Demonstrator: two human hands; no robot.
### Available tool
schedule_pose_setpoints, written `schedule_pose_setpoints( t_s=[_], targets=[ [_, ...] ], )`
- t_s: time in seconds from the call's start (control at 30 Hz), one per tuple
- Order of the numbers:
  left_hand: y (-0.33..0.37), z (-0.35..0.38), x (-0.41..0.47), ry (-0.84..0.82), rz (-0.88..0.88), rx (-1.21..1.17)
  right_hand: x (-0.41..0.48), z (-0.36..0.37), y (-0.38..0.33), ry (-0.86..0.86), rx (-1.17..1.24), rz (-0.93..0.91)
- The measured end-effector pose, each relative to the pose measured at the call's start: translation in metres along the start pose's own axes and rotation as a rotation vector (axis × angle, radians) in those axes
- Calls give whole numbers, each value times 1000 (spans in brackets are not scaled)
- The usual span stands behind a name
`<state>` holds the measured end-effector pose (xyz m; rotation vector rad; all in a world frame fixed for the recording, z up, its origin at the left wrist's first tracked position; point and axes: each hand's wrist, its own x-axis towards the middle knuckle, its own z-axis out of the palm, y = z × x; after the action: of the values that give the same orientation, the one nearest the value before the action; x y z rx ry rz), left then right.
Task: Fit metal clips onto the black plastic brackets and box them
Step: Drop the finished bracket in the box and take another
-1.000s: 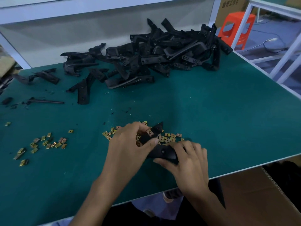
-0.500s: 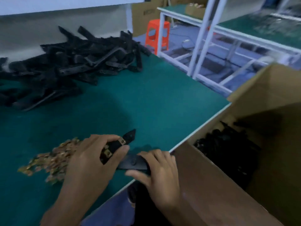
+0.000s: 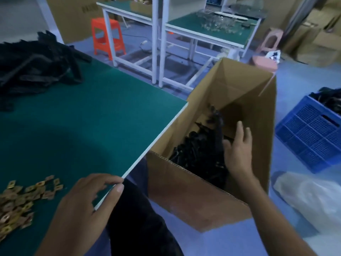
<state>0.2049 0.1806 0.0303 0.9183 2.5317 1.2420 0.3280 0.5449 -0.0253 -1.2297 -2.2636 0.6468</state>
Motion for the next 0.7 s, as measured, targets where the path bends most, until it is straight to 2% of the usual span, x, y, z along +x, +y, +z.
schedule_pose_setpoints(
  t_s=[0.07,0.13,0.37,0.43,0.53,0.6,0.7],
  targets=[
    [-6,-8,-3,-3,-36,-14,26,3,-13,-44,-3,-9],
    [-16,-18,-7,60,-79,-4,23,21,-43,-89,11,-172],
    [-86,-72,-22,286,-262,100,-113,103,-189,-437,358,-688],
    [-109,-93,-25,384,-322,129,-148,118,-216,-566,419,-766],
    [-141,-126,-23,532,-444,153,-175,142,-238,-692,459,-778],
    [-163,-152,-16,629,-486,211,-185,155,-242,-641,445,-746],
    [-194,-190,5,721,-532,313,-194,167,-241,-402,374,-825]
  ],
)
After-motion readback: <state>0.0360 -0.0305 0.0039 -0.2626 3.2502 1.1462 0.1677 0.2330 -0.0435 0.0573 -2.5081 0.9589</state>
